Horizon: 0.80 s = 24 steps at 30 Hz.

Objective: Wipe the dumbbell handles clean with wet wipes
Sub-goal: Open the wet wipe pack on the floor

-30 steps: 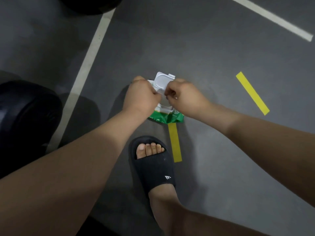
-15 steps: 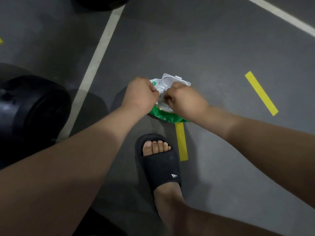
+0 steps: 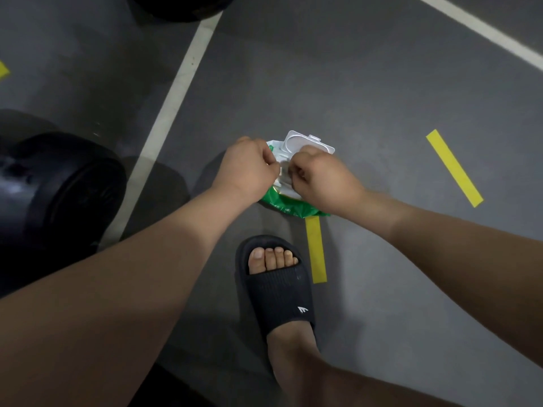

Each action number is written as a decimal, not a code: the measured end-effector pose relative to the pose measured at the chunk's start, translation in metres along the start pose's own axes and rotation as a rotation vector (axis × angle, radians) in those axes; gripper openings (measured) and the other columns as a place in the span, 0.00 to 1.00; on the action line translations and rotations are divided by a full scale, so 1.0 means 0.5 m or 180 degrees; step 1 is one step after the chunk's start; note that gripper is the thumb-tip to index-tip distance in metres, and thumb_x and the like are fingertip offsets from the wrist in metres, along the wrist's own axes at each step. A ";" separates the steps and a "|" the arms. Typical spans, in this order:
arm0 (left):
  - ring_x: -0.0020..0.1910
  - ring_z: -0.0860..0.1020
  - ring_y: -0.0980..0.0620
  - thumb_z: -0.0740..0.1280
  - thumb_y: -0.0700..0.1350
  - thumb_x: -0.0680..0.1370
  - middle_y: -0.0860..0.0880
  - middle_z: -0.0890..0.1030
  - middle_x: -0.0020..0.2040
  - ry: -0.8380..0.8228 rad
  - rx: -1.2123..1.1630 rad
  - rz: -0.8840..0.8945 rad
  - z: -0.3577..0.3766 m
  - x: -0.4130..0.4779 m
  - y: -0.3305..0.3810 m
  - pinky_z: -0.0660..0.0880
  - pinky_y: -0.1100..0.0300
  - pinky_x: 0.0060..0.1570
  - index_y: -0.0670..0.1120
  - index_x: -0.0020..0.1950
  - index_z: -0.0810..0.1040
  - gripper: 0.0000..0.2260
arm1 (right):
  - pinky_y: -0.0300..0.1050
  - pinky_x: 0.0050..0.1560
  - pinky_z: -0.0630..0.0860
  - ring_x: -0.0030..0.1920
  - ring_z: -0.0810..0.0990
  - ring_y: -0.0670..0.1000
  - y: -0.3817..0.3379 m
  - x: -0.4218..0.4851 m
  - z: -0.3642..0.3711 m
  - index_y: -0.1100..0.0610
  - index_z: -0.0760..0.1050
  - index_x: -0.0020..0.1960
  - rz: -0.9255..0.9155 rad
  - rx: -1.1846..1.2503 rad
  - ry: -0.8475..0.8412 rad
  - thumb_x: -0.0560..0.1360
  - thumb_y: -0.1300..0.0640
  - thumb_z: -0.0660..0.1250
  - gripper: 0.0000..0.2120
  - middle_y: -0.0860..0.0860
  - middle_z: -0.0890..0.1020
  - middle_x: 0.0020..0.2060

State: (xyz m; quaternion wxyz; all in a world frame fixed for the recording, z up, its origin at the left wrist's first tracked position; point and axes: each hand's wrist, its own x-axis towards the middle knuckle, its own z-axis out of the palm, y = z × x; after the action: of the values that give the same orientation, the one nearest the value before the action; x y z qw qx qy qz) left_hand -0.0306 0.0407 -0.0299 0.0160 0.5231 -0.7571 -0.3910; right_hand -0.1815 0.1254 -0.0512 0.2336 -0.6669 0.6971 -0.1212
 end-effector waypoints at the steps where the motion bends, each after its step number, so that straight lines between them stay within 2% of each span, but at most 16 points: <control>1: 0.49 0.79 0.48 0.71 0.44 0.75 0.48 0.77 0.50 -0.0027 -0.0027 0.0040 0.000 -0.002 -0.001 0.63 0.68 0.43 0.46 0.46 0.82 0.02 | 0.54 0.35 0.74 0.36 0.76 0.62 0.002 0.000 -0.002 0.62 0.76 0.40 0.0004 0.0104 -0.0004 0.73 0.58 0.61 0.09 0.59 0.77 0.38; 5: 0.49 0.79 0.48 0.72 0.44 0.75 0.48 0.74 0.52 -0.0199 -0.0163 0.0350 0.004 -0.008 -0.007 0.68 0.67 0.51 0.48 0.56 0.83 0.10 | 0.51 0.38 0.73 0.38 0.75 0.55 0.013 0.006 -0.009 0.59 0.77 0.40 0.0135 0.0439 -0.0077 0.73 0.57 0.62 0.07 0.53 0.77 0.36; 9: 0.49 0.73 0.55 0.72 0.47 0.76 0.51 0.67 0.56 -0.0512 -0.0061 0.0492 0.007 -0.012 -0.013 0.62 0.73 0.54 0.52 0.64 0.82 0.16 | 0.45 0.42 0.72 0.40 0.76 0.50 0.016 0.012 -0.032 0.59 0.78 0.44 0.0633 0.0999 -0.0247 0.76 0.62 0.65 0.04 0.50 0.79 0.38; 14: 0.48 0.72 0.53 0.74 0.46 0.73 0.51 0.67 0.56 -0.0448 0.0010 0.0389 0.014 -0.013 -0.008 0.64 0.71 0.54 0.51 0.62 0.82 0.17 | 0.43 0.42 0.74 0.35 0.74 0.45 0.007 0.018 -0.070 0.55 0.75 0.45 0.1304 0.1951 -0.0295 0.81 0.61 0.62 0.07 0.47 0.76 0.34; 17: 0.55 0.75 0.47 0.74 0.46 0.73 0.49 0.68 0.57 -0.0430 0.0075 0.0280 0.022 -0.009 -0.005 0.68 0.66 0.58 0.50 0.60 0.82 0.15 | 0.41 0.36 0.71 0.32 0.71 0.47 -0.006 0.030 -0.109 0.54 0.75 0.40 0.1538 0.2921 0.0094 0.77 0.63 0.62 0.09 0.49 0.74 0.31; 20: 0.62 0.74 0.44 0.74 0.47 0.73 0.46 0.68 0.61 -0.0460 0.0127 0.0168 0.029 -0.009 0.001 0.71 0.57 0.65 0.49 0.60 0.81 0.15 | 0.44 0.35 0.65 0.32 0.67 0.50 -0.017 0.053 -0.164 0.54 0.74 0.34 0.1425 0.3774 0.0387 0.73 0.62 0.60 0.10 0.51 0.71 0.29; 22: 0.61 0.73 0.45 0.75 0.49 0.72 0.48 0.68 0.60 -0.0498 0.0031 0.0077 0.024 -0.012 0.010 0.71 0.57 0.63 0.49 0.61 0.77 0.19 | 0.45 0.36 0.64 0.33 0.67 0.51 -0.021 0.065 -0.191 0.55 0.72 0.32 0.1277 0.4075 0.0409 0.72 0.63 0.59 0.12 0.52 0.71 0.30; 24: 0.58 0.74 0.49 0.77 0.52 0.70 0.50 0.69 0.58 -0.0515 -0.0165 -0.0064 0.009 -0.015 0.024 0.70 0.60 0.57 0.49 0.63 0.73 0.25 | 0.45 0.35 0.66 0.33 0.69 0.52 -0.022 0.071 -0.201 0.56 0.71 0.34 0.1231 0.4146 0.0372 0.73 0.66 0.57 0.12 0.54 0.71 0.31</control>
State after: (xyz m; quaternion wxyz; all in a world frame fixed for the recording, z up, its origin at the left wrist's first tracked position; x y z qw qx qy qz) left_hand -0.0386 0.0510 -0.0227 -0.0356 0.4968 -0.7402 -0.4516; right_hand -0.2209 0.0751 0.0350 0.5668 -0.2461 0.6002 -0.5080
